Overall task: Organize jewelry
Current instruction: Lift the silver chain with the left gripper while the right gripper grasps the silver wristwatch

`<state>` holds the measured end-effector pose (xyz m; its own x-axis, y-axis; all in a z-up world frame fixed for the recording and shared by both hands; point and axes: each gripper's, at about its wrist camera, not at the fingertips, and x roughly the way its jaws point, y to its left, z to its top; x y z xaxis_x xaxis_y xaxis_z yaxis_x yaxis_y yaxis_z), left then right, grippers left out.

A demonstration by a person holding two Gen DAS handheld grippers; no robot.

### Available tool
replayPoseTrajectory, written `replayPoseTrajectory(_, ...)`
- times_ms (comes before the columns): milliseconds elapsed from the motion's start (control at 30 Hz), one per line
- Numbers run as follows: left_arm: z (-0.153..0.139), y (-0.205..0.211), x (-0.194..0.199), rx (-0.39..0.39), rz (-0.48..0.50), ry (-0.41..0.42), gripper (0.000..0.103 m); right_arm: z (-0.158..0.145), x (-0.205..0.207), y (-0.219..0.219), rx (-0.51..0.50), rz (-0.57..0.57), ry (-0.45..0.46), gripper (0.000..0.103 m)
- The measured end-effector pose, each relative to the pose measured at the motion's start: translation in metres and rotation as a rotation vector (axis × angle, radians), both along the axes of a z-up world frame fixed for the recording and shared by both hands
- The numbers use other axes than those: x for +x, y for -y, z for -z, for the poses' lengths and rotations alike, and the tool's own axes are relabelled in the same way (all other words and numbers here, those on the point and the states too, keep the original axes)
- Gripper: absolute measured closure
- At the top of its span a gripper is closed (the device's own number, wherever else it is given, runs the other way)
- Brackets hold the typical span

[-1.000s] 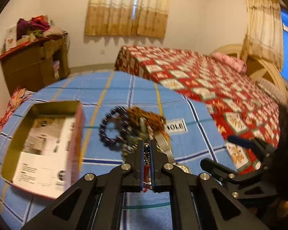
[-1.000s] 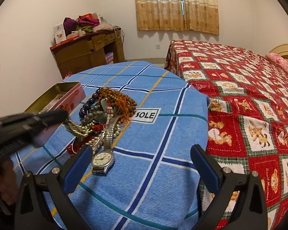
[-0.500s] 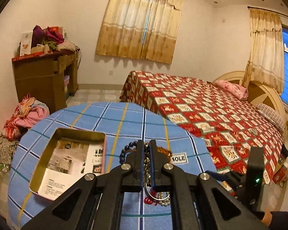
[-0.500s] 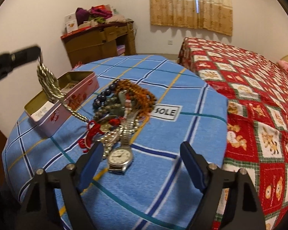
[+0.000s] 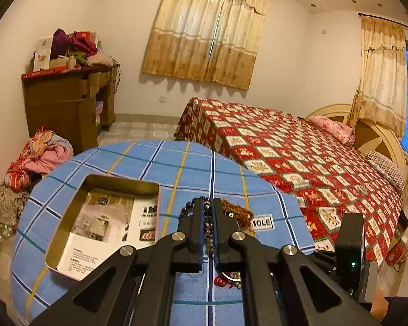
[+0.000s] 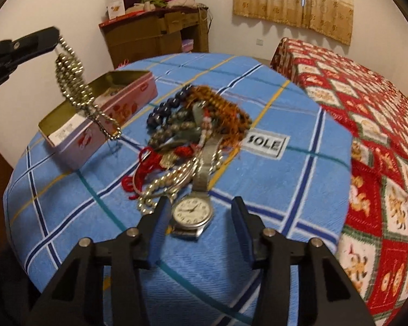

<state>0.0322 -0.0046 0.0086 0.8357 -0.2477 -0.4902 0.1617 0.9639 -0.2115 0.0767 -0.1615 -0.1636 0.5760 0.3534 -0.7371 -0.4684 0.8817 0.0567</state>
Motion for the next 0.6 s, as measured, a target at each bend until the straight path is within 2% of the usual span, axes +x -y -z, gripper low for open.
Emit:
replayPoseTrajectory(200, 0.016, 0.002, 0.002, -0.005, 0.007, -0.042, 0.099, 0.004, -0.003, -0.011, -0.080, -0.023, 0.033, 0.055)
replayPoseTrajectory(267, 0.016, 0.001, 0.002, -0.010, 0.006, -0.046, 0.099, 0.004, -0.006, -0.015, -0.110, -0.040, 0.047, 0.064)
replayPoseTrajectory(300, 0.016, -0.001, 0.001, -0.011, 0.005, -0.045, 0.099, 0.004, -0.006, -0.014, -0.110, -0.040, 0.049, 0.064)
replayPoseTrajectory(600, -0.006, -0.009, -0.006, -0.016, -0.006, 0.012, 0.099, -0.016, -0.007, 0.005, 0.010, -0.017, 0.054, 0.065)
